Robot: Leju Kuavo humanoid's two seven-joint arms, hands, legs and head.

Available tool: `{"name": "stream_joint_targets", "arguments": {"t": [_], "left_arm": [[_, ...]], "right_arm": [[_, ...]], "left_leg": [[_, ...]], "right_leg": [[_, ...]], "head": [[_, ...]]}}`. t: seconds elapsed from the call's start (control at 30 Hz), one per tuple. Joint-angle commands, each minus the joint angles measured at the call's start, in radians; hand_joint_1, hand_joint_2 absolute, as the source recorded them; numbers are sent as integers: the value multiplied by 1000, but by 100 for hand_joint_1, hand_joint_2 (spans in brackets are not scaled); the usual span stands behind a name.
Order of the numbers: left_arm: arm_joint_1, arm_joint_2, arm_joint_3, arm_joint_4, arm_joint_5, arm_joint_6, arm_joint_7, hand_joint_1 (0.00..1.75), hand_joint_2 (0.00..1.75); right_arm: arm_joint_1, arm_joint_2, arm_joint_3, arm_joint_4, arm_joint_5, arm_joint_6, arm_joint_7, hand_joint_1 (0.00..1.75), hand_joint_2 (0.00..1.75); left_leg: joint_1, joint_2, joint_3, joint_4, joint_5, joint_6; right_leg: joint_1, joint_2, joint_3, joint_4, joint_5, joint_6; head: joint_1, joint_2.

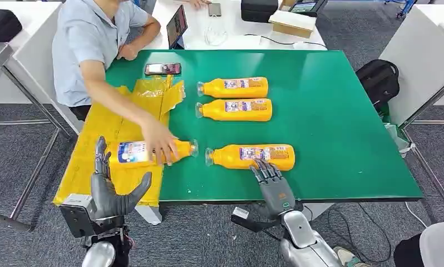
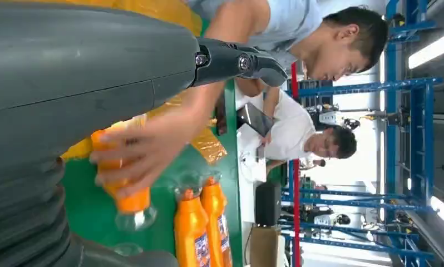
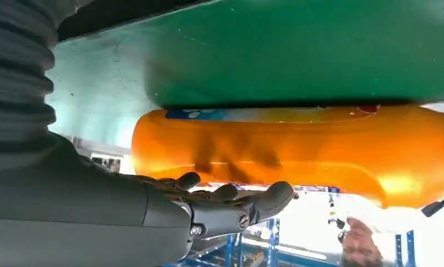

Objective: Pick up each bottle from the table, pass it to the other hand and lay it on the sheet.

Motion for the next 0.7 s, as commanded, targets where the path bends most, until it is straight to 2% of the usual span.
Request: {"name": "stream_joint_targets", "arguments": {"t": [0.03, 0.13, 0.27, 0.33, 0.4, 0.53, 0.6, 0.7], "left_arm": [[-21, 12, -31, 48, -8, 17, -5, 0, 175], [-19, 12, -32, 46, -13, 27, -9, 0, 175], [-24, 11, -38, 52, -15, 31, -11, 0, 175], [-33, 13, -48, 65, -15, 28, -14, 0, 175], [-43, 16, -59, 81, -16, 27, -16, 0, 175], [-60, 22, -74, 103, -19, 24, -18, 0, 175], [-65, 24, -83, 110, -19, 20, -17, 0, 175], [-72, 28, -95, 115, -21, 9, -18, 0, 175]], "right_arm": [[-78, 9, 0, -1, 15, -6, -10, 0, 175], [-60, 22, -5, -40, -5, -6, -46, 0, 175], [-34, 30, 5, -104, -22, -6, -99, 0, 175], [-9, 36, 9, -141, -75, -6, -167, 0, 175], [0, 46, 29, -122, -228, 3, -256, 0, 175], [-3, 14, 103, -98, -274, 38, -271, 0, 175], [0, 13, 127, -75, -374, 87, -322, 0, 175], [6, 0, 175, -68, -373, 101, -352, 0, 175]], "left_leg": [[0, 3, -2, 0, 1, -1], [0, 2, -4, 0, 5, -3], [0, 3, -8, 0, 9, 0], [0, 2, -13, 0, 11, 0], [0, 2, -12, 0, 10, 0], [1, 0, -12, -1, 10, -1], [1, -2, -10, -1, 10, -1], [2, -2, -10, -1, 9, 0]], "right_leg": [[0, 1, -2, 1, 2, -1], [0, 1, -5, 1, 3, 0], [1, 2, -9, 1, 8, 1], [0, 1, -13, 1, 10, 1], [1, 0, -13, 1, 9, 0], [1, -2, -12, 0, 9, 1], [1, -4, -10, -1, 7, 0], [1, -3, -9, -1, 6, 3]], "head": [[0, 0], [0, 0], [0, 0], [0, 0], [0, 0], [0, 0], [0, 0], [0, 0]]}}
